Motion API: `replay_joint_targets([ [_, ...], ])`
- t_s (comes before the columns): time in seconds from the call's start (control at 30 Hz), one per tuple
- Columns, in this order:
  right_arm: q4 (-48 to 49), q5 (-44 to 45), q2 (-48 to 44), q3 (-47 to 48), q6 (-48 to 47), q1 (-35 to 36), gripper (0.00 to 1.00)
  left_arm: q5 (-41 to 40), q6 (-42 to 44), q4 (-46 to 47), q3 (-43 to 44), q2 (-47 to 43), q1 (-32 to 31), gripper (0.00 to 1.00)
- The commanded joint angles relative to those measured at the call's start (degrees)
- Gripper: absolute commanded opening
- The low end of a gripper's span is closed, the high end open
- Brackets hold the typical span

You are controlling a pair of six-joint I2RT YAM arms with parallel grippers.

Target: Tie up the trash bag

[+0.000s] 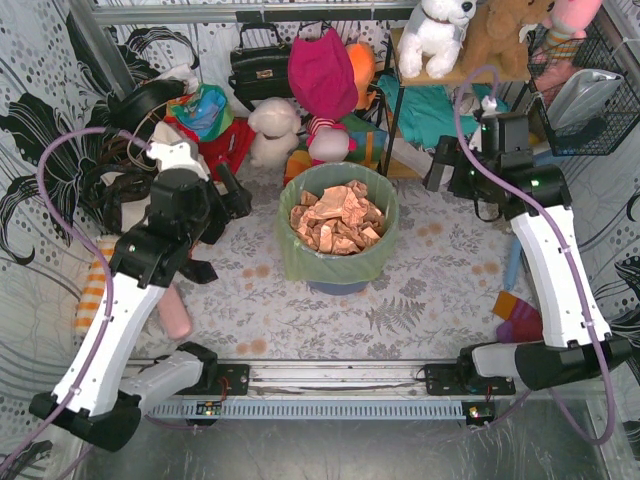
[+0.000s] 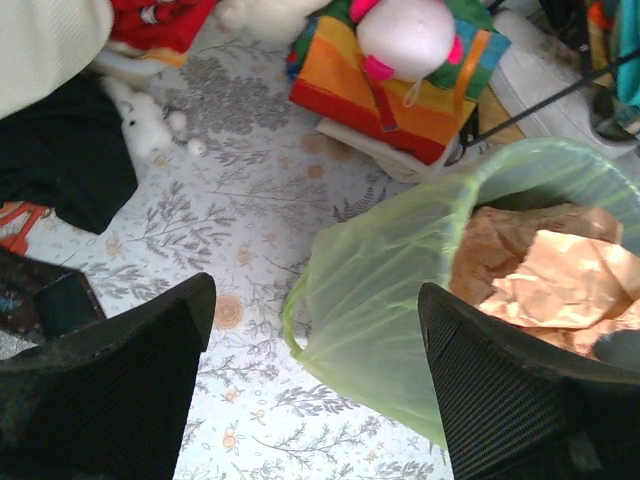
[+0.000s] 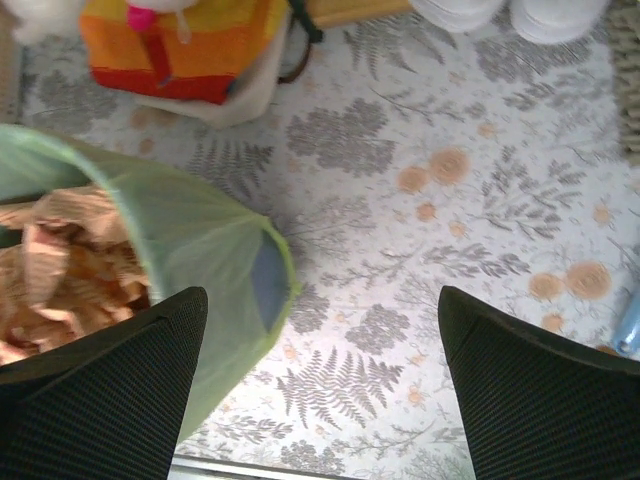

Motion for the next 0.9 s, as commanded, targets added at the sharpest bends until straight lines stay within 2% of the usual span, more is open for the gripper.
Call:
replay_joint_targets([
  [0.0,4.96,0.51,-3.56,-9.22,-0.95,-3.91,0.97,-4.33,-4.04,6.31,-8.37,-5.74,1.25,0.92],
  [0.13,10.57,-1.56,-7.35,-19.58,-0.25,-6.27,0.97,-5.52,-6.4,7.2,-16.24,-10.18,1.79,0.92],
  [0.3,18.47,-7.08,-11.12,-31.62,2.41,-6.83,0.99,-2.66,-10.37,9.06,-25.82,-13.32,1.9,0.92],
  [0.43,24.65,-13.1,-12.41,-39.44,4.89,-6.99,0.91,2.18,-13.62,12.09,-33.89,-15.38,2.04,0.92],
  [0.53,27.43,-16.14,-12.43,-42.61,6.21,-6.99,0.87,6.04,-15.9,15.46,-39.29,-15.99,2.11,0.91],
  [0.87,30.59,-18.01,-13.59,-47.25,7.46,-6.94,0.84,17.21,-23.06,31.18,-53.27,-11.1,2.43,0.9],
])
